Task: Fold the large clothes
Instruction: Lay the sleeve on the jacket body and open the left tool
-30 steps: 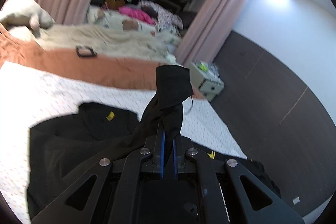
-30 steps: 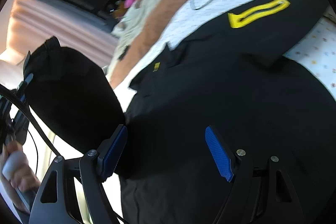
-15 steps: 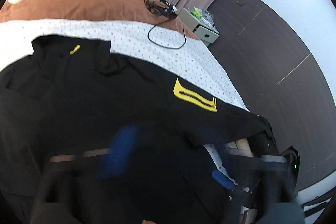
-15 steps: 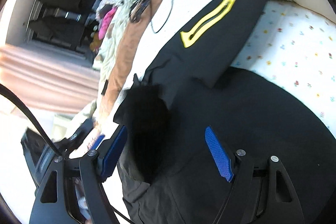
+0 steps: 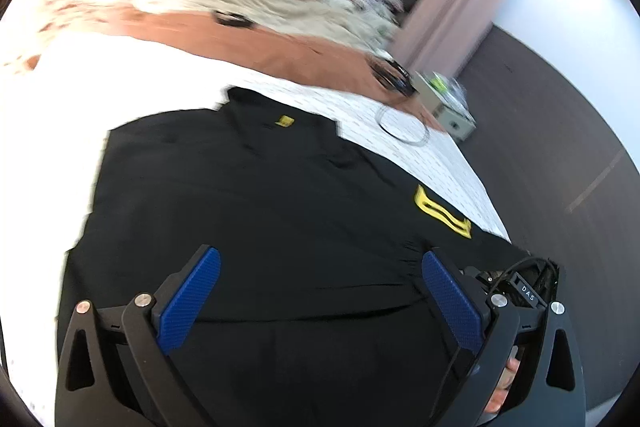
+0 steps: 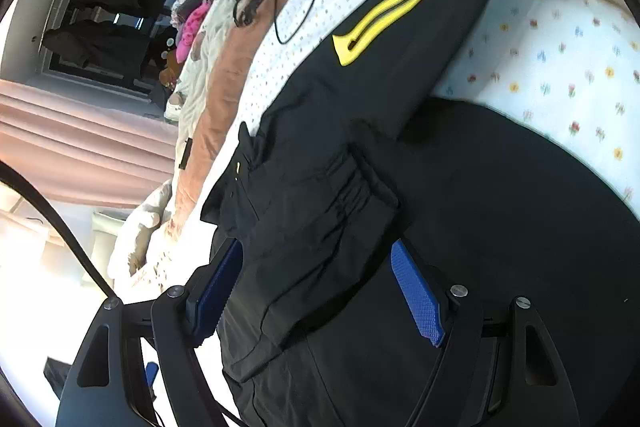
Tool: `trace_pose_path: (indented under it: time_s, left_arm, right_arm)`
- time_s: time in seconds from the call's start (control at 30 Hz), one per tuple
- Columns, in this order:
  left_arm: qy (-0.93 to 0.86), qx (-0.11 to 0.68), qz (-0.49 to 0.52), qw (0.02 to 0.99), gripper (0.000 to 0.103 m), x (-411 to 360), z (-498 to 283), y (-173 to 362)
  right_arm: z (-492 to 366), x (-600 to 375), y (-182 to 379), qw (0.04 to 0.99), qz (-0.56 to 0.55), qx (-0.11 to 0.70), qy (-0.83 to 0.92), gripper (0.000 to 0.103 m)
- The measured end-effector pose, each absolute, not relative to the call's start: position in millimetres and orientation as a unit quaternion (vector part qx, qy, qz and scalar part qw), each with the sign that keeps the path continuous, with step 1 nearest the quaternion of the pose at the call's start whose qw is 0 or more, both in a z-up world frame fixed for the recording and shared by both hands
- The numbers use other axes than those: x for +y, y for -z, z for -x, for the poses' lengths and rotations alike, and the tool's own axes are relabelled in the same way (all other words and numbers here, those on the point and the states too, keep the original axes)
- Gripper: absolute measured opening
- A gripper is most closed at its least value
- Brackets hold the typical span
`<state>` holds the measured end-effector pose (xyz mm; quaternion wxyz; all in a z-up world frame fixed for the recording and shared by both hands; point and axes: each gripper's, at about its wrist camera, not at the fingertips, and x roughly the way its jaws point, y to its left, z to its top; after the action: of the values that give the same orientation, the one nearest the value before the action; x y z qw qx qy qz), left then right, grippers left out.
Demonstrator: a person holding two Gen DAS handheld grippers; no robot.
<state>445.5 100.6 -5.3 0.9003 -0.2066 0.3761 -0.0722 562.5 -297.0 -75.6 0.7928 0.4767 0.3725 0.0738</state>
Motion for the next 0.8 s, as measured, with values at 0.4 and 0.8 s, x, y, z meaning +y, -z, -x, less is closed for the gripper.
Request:
trace_pose_path:
  time_s: [0.4,0.8]
  left_arm:
    - [-0.043,0.343,0.285,0.894,0.077,193,-384,63]
    - [-0.062,0.381,0.364,0.848,0.050,235,-396,140]
  right_arm:
    - [-569,-293,81,0.792,-0.457,0.401,-0.055,0.075]
    - [-579,-272,98,0.781,-0.460,0.419,-0.061,0.046]
